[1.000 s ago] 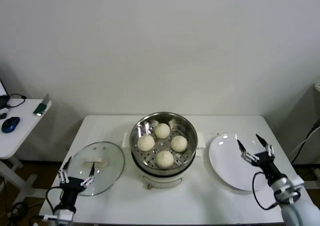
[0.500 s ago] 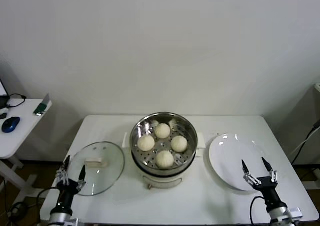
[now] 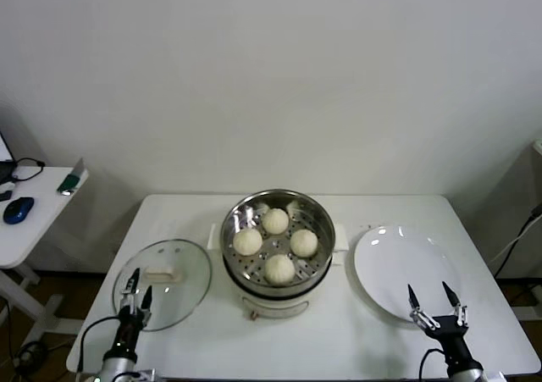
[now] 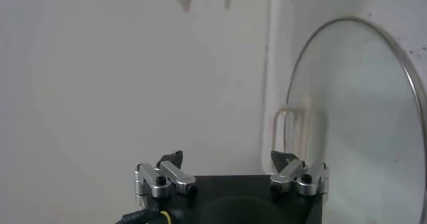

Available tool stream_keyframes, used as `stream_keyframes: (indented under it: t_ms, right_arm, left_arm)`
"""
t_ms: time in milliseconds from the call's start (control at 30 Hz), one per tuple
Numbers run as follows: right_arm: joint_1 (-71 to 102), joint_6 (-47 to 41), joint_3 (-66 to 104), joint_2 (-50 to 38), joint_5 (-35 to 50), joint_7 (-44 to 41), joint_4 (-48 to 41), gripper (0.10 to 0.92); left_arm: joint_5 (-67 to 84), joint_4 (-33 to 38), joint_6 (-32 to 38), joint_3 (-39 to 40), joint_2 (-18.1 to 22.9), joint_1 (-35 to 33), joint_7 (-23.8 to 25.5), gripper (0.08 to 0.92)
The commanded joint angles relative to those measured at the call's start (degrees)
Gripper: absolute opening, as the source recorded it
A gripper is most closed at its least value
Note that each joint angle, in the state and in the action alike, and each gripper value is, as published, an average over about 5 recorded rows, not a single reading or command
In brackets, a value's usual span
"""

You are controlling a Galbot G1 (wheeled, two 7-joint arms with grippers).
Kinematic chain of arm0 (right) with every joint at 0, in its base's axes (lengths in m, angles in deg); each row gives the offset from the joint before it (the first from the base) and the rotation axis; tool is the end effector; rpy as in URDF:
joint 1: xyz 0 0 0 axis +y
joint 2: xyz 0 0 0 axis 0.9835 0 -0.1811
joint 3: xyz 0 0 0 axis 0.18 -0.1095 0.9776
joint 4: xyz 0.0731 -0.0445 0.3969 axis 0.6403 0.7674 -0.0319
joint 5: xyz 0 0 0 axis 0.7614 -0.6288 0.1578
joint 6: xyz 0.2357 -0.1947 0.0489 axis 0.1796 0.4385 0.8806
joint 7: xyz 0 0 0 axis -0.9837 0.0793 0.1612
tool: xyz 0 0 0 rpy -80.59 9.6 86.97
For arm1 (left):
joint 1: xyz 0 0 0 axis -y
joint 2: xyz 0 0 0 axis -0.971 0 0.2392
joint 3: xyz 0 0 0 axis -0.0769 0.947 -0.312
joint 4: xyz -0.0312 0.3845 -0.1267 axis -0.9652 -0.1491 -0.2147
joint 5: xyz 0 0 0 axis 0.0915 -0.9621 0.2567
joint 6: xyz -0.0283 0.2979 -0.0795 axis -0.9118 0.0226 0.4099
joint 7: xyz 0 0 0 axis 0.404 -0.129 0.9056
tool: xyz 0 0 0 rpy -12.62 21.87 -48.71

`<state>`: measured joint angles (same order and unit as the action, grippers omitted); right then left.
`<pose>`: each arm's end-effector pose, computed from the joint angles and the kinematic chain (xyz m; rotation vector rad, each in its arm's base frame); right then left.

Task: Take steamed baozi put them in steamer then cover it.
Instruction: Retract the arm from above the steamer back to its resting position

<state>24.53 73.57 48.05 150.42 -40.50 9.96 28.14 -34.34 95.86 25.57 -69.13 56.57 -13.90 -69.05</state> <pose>0.0656 -0.1877 -0.4364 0.0670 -3.1008 0.0470 0.0994 0.1349 -0.4710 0.0625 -2.1953 -2.1543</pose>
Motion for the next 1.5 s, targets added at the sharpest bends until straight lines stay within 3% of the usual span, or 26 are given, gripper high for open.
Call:
stream_keyframes:
  t_ms: [33, 767, 867, 1500]
  right_arm:
    - [1.0, 1.1, 0.1, 1.5, -0.9, 0.0, -0.2, 0.823]
    - [3.0, 2.7, 0.4, 4.1, -2.8, -0.1, -0.6, 0.823]
    - [2.9, 2.7, 0.3, 4.2, -3.1, -0.1, -0.7, 0.823]
    - [2.4, 2.8, 0.1, 5.2, -3.2, -0.1, -0.7, 0.823]
  left_arm:
    - [-5.5, -8.2, -1.4, 1.4, 0.1, 6.5, -1.4, 0.823]
    - [-4.9, -13.1, -2.7, 3.2, -1.2, 13.6, -0.5, 0.814]
    - [-4.9, -13.6, -2.6, 3.1, -1.2, 13.6, -0.4, 0.763]
    - [-4.0, -13.8, -2.9, 3.5, -0.9, 13.5, -0.5, 0.213]
